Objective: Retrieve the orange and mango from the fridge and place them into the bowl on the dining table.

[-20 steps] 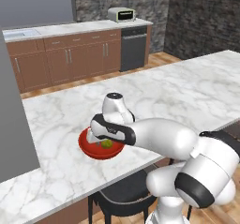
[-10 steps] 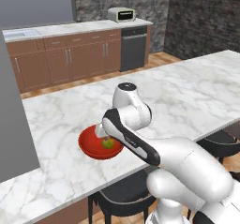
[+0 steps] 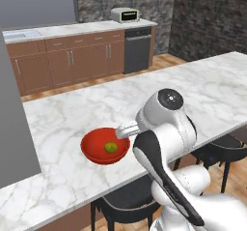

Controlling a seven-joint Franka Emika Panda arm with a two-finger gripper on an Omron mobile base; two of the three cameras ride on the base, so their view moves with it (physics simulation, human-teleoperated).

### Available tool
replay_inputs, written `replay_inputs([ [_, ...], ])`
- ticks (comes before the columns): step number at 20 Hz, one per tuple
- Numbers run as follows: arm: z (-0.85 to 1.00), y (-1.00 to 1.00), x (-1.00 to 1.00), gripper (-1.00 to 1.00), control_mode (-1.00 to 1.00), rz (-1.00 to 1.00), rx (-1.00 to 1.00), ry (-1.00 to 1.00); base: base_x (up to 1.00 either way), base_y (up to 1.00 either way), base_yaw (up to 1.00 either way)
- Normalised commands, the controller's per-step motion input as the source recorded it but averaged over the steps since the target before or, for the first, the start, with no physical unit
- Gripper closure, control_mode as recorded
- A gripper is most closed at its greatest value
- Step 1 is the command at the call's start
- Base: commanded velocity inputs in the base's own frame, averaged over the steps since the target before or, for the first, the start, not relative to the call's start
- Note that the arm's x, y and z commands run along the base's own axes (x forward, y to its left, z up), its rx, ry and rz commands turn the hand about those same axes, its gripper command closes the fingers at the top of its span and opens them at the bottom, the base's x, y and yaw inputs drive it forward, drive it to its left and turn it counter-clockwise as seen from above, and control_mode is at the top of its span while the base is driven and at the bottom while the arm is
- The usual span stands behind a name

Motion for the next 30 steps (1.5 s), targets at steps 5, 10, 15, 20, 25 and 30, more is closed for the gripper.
replay_inputs([
  [5, 1.0, -0.57, -0.8, -1.0, -1.0, 0.0, 0.0, -0.39, 0.0, 0.0, 0.0],
  [10, 1.0, -0.68, -0.86, -1.0, -1.0, 0.0, 0.01, -0.18, 0.0, 0.0, 0.0],
  [15, 0.9, -0.59, -0.9, -1.0, -1.0, 0.0, 0.06, -0.01, 0.0, 0.0, 0.0],
  [20, 0.04, -0.64, -0.6, -1.0, -1.0, -0.01, 0.07, -0.09, 0.0, 0.0, 0.0],
  [25, -0.08, -0.26, -0.08, -1.0, -1.0, 0.0, 0.02, -0.06, 0.0, 0.0, 0.0],
  [30, 0.0, 0.0, 0.04, -1.0, -1.0, 0.0, 0.0, 0.0, 0.0, 0.0, 0.0],
])
